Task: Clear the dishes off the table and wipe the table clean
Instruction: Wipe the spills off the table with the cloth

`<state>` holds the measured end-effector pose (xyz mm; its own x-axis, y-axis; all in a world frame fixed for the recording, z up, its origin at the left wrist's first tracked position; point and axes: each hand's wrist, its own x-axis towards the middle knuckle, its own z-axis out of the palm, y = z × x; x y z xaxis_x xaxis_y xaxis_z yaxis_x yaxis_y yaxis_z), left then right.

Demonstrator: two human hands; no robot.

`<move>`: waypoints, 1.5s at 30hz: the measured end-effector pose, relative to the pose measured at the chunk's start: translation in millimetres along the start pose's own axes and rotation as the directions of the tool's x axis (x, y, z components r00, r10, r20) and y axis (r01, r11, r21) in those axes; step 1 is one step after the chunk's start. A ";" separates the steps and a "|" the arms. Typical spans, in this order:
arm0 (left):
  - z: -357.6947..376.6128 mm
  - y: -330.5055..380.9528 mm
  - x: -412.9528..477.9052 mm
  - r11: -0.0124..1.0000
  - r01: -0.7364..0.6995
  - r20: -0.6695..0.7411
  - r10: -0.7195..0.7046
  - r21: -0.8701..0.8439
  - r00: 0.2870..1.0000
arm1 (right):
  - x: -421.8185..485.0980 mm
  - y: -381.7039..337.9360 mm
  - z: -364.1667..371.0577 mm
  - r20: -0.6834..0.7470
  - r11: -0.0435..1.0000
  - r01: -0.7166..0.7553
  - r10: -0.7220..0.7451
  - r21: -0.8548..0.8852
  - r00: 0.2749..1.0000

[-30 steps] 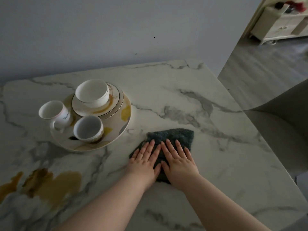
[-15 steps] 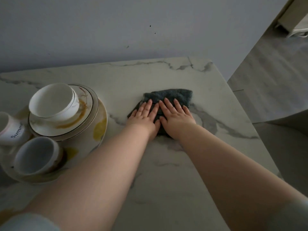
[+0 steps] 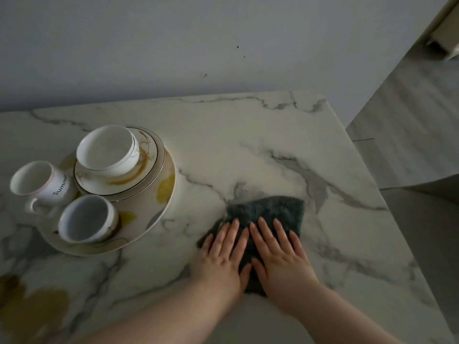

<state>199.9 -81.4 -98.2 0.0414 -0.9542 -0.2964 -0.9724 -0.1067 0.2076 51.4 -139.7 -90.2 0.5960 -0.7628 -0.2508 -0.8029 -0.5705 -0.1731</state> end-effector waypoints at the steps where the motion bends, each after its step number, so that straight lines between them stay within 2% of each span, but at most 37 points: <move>1: 5.6 -0.4 -8.1 1.000 -0.030 0.001 0.030 0.004 1.000 | -8.8 -1.8 2.5 0.013 1.000 0.001 -0.001 -0.003 1.000; 4: 4.7 -6.4 -7.1 0.999 -0.040 0.008 0.040 -0.002 0.999 | -7.2 1.6 3.1 -0.025 0.998 0.042 -0.043 -0.035 0.999; 7: -15.3 -12.6 22.4 0.999 -0.029 -0.045 0.030 0.017 0.999 | 27.0 10.2 -5.8 -0.015 0.998 0.039 -0.040 -0.056 0.999; 11: -46.5 -30.7 90.1 0.994 0.045 0.051 -0.050 0.103 0.997 | 99.1 20.5 -28.7 0.004 0.998 0.047 -0.047 -0.033 0.999; 15: -67.1 -45.9 158.9 0.988 0.124 0.049 -0.129 0.096 0.991 | 174.4 35.6 -46.7 -0.033 1.000 0.001 -0.002 -0.028 0.999; 19: -89.0 -55.9 213.2 0.984 0.139 0.043 -0.144 0.114 0.989 | 228.1 51.3 -64.6 -0.020 1.000 -0.018 0.018 -0.022 1.000; 25: -102.5 -52.2 242.5 0.982 0.157 0.066 -0.165 0.108 0.984 | 256.8 64.8 -74.2 0.036 0.998 -0.054 0.055 -0.036 0.998; 34: -72.9 -34.4 178.3 0.988 0.099 0.070 -0.107 0.115 0.992 | 180.5 46.8 -58.1 0.067 0.997 -0.082 0.081 0.013 0.994; 45: -12.4 -11.7 -1.8 0.995 -0.012 0.092 0.003 0.097 0.996 | -2.3 -25.5 -2.1 0.076 0.988 -0.146 0.142 0.054 0.987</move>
<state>214.0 -82.0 -88.5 0.0173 -0.9247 -0.3804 -0.9906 -0.0676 0.1193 70.5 -124.1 -83.2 0.4735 -0.8105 -0.3448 -0.8808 -0.4354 -0.1860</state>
